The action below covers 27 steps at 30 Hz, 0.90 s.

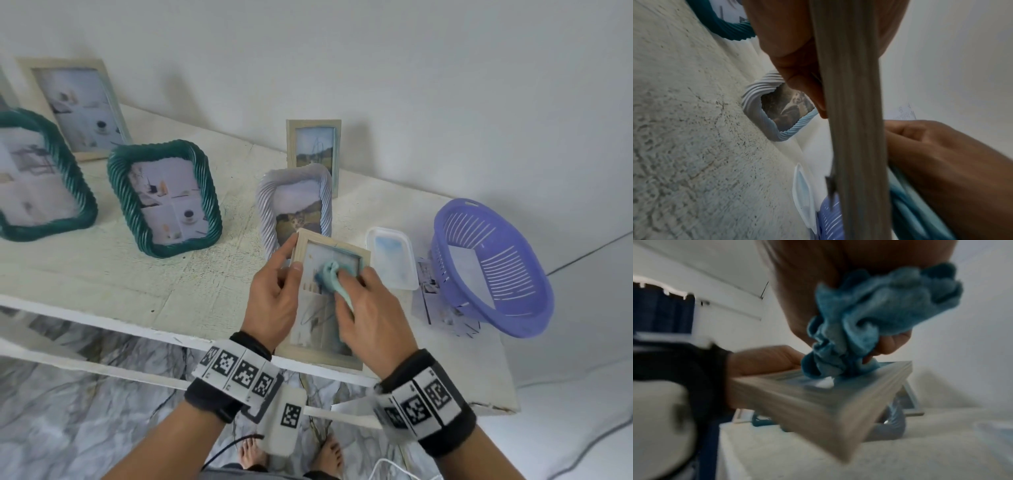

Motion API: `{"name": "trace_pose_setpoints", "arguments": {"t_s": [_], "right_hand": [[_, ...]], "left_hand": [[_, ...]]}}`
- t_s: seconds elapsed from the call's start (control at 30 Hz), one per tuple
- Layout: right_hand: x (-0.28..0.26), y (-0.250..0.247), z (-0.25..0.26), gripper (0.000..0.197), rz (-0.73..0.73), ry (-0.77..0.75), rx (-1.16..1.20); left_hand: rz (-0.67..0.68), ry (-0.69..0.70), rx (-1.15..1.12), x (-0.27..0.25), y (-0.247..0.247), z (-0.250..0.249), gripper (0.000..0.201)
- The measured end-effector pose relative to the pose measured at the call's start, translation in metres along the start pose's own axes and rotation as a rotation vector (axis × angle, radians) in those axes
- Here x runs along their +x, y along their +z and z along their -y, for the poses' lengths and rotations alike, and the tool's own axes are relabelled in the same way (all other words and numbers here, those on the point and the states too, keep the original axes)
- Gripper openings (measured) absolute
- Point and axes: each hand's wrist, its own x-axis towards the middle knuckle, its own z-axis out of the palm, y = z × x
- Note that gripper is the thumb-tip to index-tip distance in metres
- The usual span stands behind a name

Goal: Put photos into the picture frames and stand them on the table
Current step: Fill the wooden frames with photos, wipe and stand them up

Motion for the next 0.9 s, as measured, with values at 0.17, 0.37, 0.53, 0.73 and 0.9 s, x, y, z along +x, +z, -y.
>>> {"name": "trace_pose_setpoints", "arguments": {"t_s": [0.17,0.37,0.53,0.73,0.9], "right_hand": [[-0.025,0.000,0.007,0.029,0.121,-0.084,-0.015],[-0.003,0.004,0.004,0.028,0.004,0.028,-0.062],[-0.039,0.007,0.016,0.036,0.202,-0.113,0.055],[-0.007,0.001,-0.003,0.022,0.021,0.007,-0.053],[-0.030,0.004,0.022,0.031,0.131,-0.094,0.095]], "left_hand": [[0.009,-0.007,-0.001,-0.004,-0.007,0.000,0.042],[-0.013,0.012,-0.015,-0.005,-0.005,-0.001,0.042],[-0.027,-0.008,-0.009,-0.001,-0.017,-0.001,0.041],[-0.008,-0.010,-0.021,-0.009,-0.009,-0.001,0.042],[-0.018,-0.018,-0.059,-0.001,-0.012,-0.006,0.040]]}}
